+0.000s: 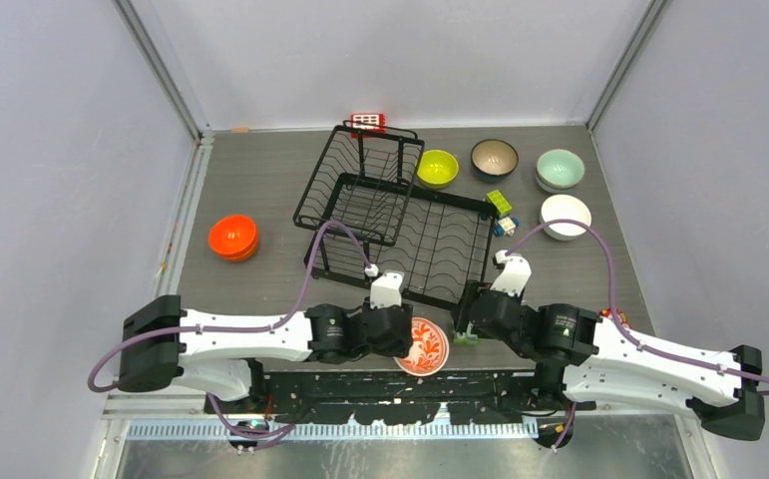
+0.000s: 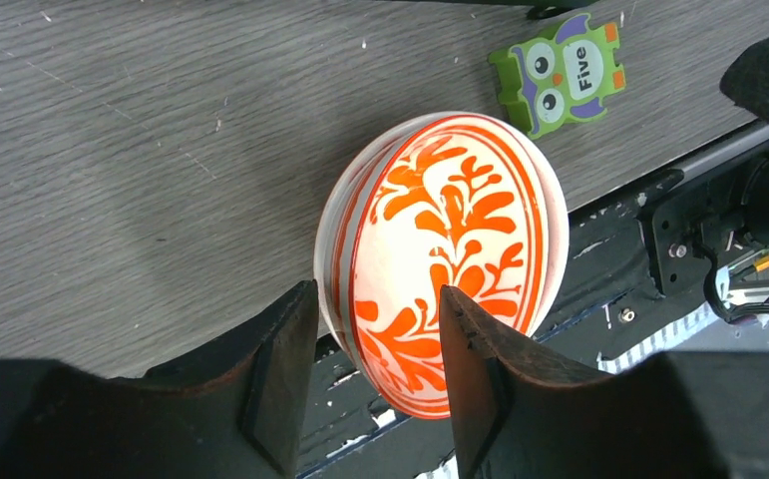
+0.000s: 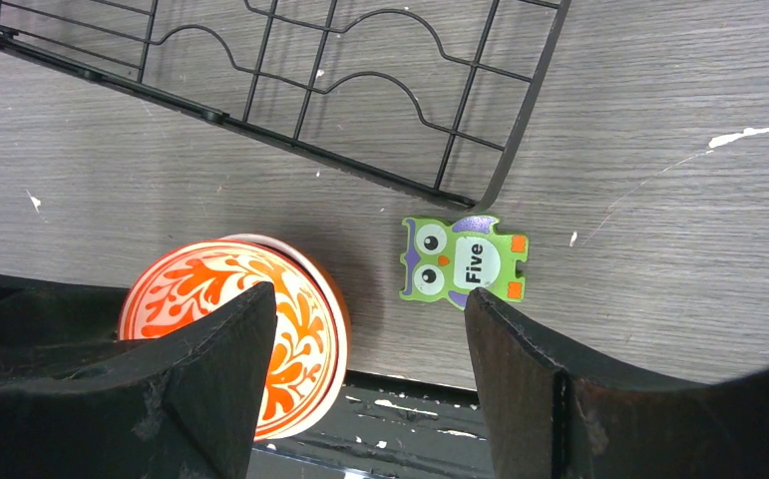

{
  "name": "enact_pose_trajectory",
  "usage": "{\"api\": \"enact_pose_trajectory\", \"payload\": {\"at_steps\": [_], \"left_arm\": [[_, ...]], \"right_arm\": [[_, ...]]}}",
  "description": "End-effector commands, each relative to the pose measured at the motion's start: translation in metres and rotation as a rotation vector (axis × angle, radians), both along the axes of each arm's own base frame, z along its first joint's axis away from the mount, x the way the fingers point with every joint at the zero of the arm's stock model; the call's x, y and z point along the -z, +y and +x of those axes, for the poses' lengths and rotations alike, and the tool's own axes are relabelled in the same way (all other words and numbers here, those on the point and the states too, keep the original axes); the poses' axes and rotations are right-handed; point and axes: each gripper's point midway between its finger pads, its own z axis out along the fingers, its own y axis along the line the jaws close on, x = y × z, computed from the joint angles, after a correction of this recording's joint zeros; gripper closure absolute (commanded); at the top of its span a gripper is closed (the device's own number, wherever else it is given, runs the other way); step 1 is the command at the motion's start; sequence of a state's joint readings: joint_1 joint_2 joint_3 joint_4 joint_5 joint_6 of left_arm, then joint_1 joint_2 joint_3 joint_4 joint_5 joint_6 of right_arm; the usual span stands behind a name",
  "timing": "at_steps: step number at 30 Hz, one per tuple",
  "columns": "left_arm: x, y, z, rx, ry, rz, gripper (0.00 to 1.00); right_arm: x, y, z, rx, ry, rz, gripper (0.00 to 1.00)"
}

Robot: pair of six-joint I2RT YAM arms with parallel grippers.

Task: Unload the bowls from the dish rack
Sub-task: Place the bowl with the bowl.

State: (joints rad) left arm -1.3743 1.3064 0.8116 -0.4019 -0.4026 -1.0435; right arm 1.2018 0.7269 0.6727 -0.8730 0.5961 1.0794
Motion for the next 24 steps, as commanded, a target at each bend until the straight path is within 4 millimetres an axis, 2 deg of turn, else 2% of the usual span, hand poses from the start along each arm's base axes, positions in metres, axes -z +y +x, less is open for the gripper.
{"api": "enact_pose_trajectory", "payload": {"at_steps": [1, 6, 10, 19, 24], "left_arm": [[-0.016, 0.004, 0.003, -0.022, -0.033, -0.016, 0.5], [-0.018, 0.019, 0.003, -0.047, -0.053, 0.003, 0.53], [-0.015, 0.026, 0.003, -0.061, -0.054, 0.004, 0.6], [-0.007, 0.02, 0.001, -0.045, -0.047, 0.016, 0.78], [-0.004, 0.019, 0.001, -0.04, -0.046, 0.025, 0.84]], "right_arm": [[-0.008, 0.007, 0.005, 0.02, -0.022, 0.043, 0.27], [-0.007, 0.007, 0.005, 0.019, -0.021, 0.044, 0.27], [-0.007, 0.008, 0.005, 0.016, -0.021, 0.045, 0.27], [-0.006, 0.01, 0.005, 0.011, -0.015, 0.04, 0.27], [-0.006, 0.008, 0.005, 0.014, -0.017, 0.039, 0.27]]}}
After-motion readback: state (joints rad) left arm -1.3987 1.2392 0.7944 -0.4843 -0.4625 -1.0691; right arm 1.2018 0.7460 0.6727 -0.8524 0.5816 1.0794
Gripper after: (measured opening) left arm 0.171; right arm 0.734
